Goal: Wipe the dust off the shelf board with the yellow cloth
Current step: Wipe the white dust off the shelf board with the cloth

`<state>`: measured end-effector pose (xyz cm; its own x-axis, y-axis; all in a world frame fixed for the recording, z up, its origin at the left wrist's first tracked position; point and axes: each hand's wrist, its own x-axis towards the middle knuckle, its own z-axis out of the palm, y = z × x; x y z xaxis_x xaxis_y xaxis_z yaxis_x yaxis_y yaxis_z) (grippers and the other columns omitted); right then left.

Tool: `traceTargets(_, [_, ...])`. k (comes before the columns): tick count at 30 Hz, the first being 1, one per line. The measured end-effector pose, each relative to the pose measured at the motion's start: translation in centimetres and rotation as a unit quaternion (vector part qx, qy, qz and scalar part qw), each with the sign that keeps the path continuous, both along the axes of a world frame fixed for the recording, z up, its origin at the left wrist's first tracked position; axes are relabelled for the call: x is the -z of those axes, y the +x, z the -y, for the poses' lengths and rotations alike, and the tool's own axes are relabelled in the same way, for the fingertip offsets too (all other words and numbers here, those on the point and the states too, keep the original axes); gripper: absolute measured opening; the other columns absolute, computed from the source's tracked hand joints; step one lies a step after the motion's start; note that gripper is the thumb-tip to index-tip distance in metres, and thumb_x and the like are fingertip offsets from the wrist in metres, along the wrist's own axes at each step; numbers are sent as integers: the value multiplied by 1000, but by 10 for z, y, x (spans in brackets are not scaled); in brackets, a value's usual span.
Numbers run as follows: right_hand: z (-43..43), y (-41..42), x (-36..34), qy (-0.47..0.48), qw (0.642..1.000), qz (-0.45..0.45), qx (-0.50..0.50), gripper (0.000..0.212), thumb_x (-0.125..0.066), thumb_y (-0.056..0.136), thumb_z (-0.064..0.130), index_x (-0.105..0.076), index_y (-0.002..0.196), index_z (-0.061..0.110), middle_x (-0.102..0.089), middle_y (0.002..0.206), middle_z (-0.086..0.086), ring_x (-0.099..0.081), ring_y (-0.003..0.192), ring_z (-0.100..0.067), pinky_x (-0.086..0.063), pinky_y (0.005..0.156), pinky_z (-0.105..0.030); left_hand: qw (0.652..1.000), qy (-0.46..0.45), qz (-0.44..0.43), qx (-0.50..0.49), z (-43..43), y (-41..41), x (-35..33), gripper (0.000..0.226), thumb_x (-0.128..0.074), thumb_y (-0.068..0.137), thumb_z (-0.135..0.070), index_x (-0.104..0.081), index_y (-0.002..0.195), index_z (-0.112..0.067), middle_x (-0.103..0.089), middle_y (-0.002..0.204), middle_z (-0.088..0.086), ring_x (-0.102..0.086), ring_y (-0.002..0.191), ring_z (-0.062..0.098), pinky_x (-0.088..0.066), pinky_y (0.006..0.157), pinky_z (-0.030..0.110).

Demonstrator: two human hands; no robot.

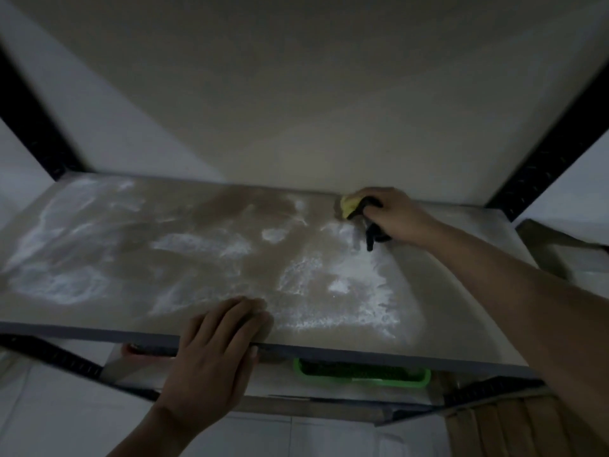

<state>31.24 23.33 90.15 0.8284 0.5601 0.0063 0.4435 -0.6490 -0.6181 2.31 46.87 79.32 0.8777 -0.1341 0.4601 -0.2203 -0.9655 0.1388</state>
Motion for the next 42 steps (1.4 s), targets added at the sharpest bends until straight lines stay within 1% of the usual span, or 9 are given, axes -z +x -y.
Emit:
traceTargets(6, [-15, -5, 10, -107, 986, 124, 24, 33, -48, 80, 19, -71, 104, 17, -69, 115, -8, -64, 106, -30, -50, 95, -36, 1000, -1, -4, -2, 0, 0, 0, 41, -49, 96, -28, -64, 132, -15, -59, 145, 3, -49, 137, 26, -38, 99, 40])
traceTargets(12, [-11, -32, 2, 46, 999, 2, 17, 37, -50, 86, 6, -70, 114, 20, -66, 111, 9, -65, 92, -8, -41, 73, 0, 1000, 10, 5, 6, -1, 1, 0, 44, -43, 99, -30, -69, 129, -11, -60, 144, 6, -50, 134, 28, -37, 100, 40])
traceTargets(15, [59, 1, -5, 56, 970, 113, 207, 31, -46, 87, 19, -72, 104, 19, -69, 115, -2, -66, 100, -22, -53, 87, -23, 1000, 15, 14, 3, -1, 1, 0, 43, -46, 96, -29, -70, 128, -11, -60, 143, 6, -51, 132, 29, -36, 98, 40])
traceTargets(19, [156, 24, 17, -228, 905, 93, 347, 60, -24, 80, 39, -56, 124, 14, -55, 126, -23, -52, 108, -44, -44, 95, -46, 1000, 19, 23, -1, 1, 2, 0, 42, -47, 95, -28, -69, 127, -12, -61, 143, 5, -52, 132, 29, -37, 96, 42])
traceTargets(22, [144, 10, 41, -251, 904, 128, 321, 59, -28, 84, 35, -57, 128, 10, -54, 131, -24, -49, 115, -45, -39, 101, -48, 999, 23, 26, -5, 0, 2, -1, 43, -46, 94, -27, -69, 127, -11, -62, 141, 7, -52, 130, 31, -39, 94, 45])
traceTargets(28, [37, -64, 38, 2, 993, 120, 19, 48, -41, 79, 20, -69, 117, 19, -63, 128, -3, -56, 114, -24, -39, 105, -36, 999, 35, 1, -14, -2, 1, -1, 45, -44, 96, -30, -66, 129, -11, -61, 142, 9, -52, 131, 32, -39, 97, 46])
traceTargets(30, [51, -56, 21, 52, 990, 120, 52, 45, -44, 78, 17, -69, 115, 20, -65, 123, 0, -59, 113, -20, -42, 103, -30, 999, 38, -8, -14, -2, 0, -1, 46, -40, 99, -32, -65, 131, -11, -60, 143, 9, -52, 131, 33, -38, 98, 47])
traceTargets(36, [155, 8, 17, -218, 906, 80, 352, 41, -47, 88, 29, -61, 125, 17, -54, 128, -15, -55, 108, -40, -49, 91, -43, 999, 30, -1, -19, 0, 1, 1, 48, -32, 104, -37, -63, 132, -13, -58, 143, 9, -51, 131, 33, -38, 97, 47])
traceTargets(42, [28, -62, 47, -116, 965, 191, 135, 40, -37, 80, 36, -70, 97, 19, -67, 107, -2, -56, 103, -23, -44, 95, -37, 999, 37, 9, -18, -1, 1, 0, 49, -28, 107, -38, -62, 132, -13, -58, 143, 9, -51, 130, 34, -38, 95, 46])
